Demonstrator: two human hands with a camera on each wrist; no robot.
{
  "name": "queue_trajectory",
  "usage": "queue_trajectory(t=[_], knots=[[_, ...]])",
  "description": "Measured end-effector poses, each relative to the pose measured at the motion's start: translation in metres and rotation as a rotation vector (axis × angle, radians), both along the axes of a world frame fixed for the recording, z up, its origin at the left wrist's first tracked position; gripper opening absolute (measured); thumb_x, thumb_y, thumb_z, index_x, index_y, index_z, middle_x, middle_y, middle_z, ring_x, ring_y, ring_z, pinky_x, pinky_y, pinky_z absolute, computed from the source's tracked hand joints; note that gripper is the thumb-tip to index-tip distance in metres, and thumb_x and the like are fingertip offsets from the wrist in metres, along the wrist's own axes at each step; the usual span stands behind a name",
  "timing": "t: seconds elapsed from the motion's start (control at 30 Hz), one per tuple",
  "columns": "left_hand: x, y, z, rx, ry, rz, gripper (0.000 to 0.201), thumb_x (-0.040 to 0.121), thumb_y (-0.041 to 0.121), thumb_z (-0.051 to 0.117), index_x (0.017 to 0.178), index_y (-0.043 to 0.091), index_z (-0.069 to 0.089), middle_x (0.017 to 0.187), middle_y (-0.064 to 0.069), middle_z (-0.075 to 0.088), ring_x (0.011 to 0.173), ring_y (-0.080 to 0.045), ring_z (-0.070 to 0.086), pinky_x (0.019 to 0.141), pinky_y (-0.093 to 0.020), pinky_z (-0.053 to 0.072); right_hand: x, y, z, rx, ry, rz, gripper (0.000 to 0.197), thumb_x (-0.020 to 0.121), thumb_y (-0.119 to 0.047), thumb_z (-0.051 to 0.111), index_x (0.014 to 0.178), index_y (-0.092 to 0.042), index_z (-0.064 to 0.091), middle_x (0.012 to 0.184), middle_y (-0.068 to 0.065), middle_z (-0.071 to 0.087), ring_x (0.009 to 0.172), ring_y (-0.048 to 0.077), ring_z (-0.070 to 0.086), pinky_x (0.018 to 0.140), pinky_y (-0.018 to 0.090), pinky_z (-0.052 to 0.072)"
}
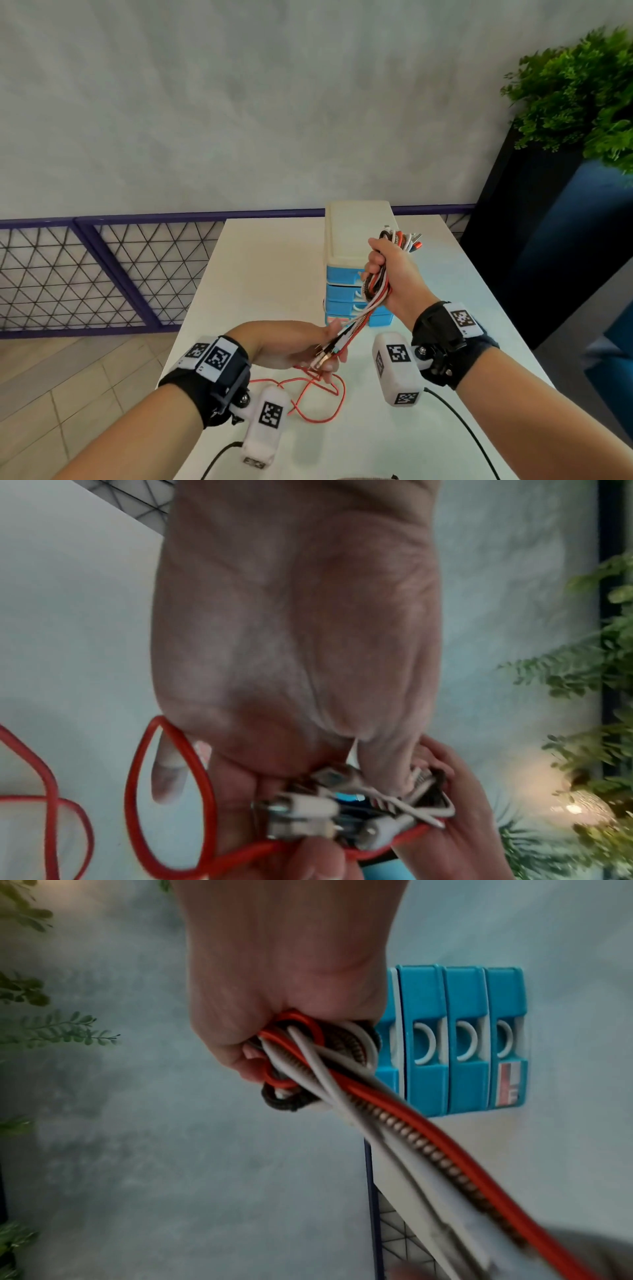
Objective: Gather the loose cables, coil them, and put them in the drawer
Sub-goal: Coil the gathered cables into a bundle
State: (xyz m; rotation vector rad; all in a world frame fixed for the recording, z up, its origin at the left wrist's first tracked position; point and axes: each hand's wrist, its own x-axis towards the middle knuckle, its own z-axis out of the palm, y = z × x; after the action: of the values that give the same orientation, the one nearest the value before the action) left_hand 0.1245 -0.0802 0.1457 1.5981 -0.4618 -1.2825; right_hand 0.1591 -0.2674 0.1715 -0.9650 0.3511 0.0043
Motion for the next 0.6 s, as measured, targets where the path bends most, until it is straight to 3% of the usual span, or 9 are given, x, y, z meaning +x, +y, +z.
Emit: queue_trajectory(t=[0.07, 0.2, 0.3, 0.4, 0.47, 0.53, 0.6], knots=[[0.0, 0.008, -0.003, -0.078, 0.098, 0.079, 0.047, 0.097, 0.051, 0.026, 0.103, 0.012, 0.051, 0.073, 0.001, 0.045, 0.076, -0.016, 0.049, 0.085, -0.028, 0.042, 0.002, -0.007, 0.0, -0.054, -0.003, -0.011, 0.028, 0.092, -0.014, 0.057, 0.07, -0.021, 0.04, 0.05, -0.006, 0.037, 0.041, 0.009, 0.039, 0.048, 0.025, 0.042], [-0.001, 0.008, -0.005, -0.113, 0.146, 0.177, 0.039, 0.102, 0.038, 0.029, 0.118, 0.007, 0.047, 0.074, 0.002, 0.044, 0.068, -0.01, 0.045, 0.07, -0.02, 0.044, -0.001, -0.012, -0.006, -0.241, 0.031, 0.01, 0.038, 0.09, -0.019, 0.058, 0.057, -0.022, 0.04, 0.048, -0.005, 0.04, 0.042, 0.01, 0.044, 0.048, 0.027, 0.043], [-0.005, 0.004, -0.006, -0.066, 0.11, 0.18, 0.025, 0.104, 0.026, 0.029, 0.106, 0.014, 0.052, 0.073, 0.006, 0.048, 0.063, -0.006, 0.044, 0.064, -0.017, 0.039, -0.003, -0.015, -0.009, -0.39, 0.014, 0.043, 0.036, 0.089, -0.018, 0.06, 0.057, -0.02, 0.043, 0.05, -0.003, 0.043, 0.045, 0.012, 0.048, 0.047, 0.025, 0.044], [-0.005, -0.001, -0.002, 0.102, -0.226, 0.178, 0.024, 0.104, 0.023, 0.03, 0.093, 0.026, 0.052, 0.073, 0.009, 0.045, 0.063, -0.004, 0.038, 0.062, -0.017, 0.033, -0.004, -0.018, -0.011, -0.656, 0.018, 0.141, 0.02, 0.085, -0.018, 0.063, 0.068, -0.015, 0.052, 0.055, 0.003, 0.055, 0.049, 0.016, 0.057, 0.053, 0.028, 0.052], [-0.003, -0.003, 0.001, 0.256, -0.55, 0.129, 0.021, 0.104, 0.026, 0.031, 0.098, 0.027, 0.052, 0.076, 0.012, 0.046, 0.067, -0.005, 0.04, 0.071, -0.025, 0.035, -0.007, -0.018, -0.009, -0.832, 0.053, 0.265, 0.015, 0.084, -0.019, 0.065, 0.074, -0.012, 0.056, 0.059, 0.006, 0.063, 0.052, 0.018, 0.063, 0.059, 0.03, 0.057], [-0.001, -0.005, 0.002, 0.443, -0.847, 0.054, 0.019, 0.104, 0.029, 0.03, 0.104, 0.028, 0.049, 0.084, 0.015, 0.054, 0.076, -0.01, 0.045, 0.083, -0.032, 0.028, -0.008, -0.019, -0.007, -0.904, 0.047, 0.406, 0.016, 0.086, -0.017, 0.065, 0.073, -0.009, 0.06, 0.063, 0.008, 0.066, 0.054, 0.016, 0.065, 0.062, 0.028, 0.059], [0.001, -0.007, 0.007, 0.527, -1.091, 0.005, 0.018, 0.103, 0.022, 0.03, 0.099, 0.029, 0.046, 0.098, 0.014, 0.062, 0.084, -0.013, 0.047, 0.078, -0.035, 0.019, -0.012, -0.018, -0.005, -0.873, 0.034, 0.545, 0.013, 0.087, -0.015, 0.066, 0.079, -0.005, 0.066, 0.071, 0.006, 0.072, 0.061, 0.015, 0.07, 0.062, 0.025, 0.058]])
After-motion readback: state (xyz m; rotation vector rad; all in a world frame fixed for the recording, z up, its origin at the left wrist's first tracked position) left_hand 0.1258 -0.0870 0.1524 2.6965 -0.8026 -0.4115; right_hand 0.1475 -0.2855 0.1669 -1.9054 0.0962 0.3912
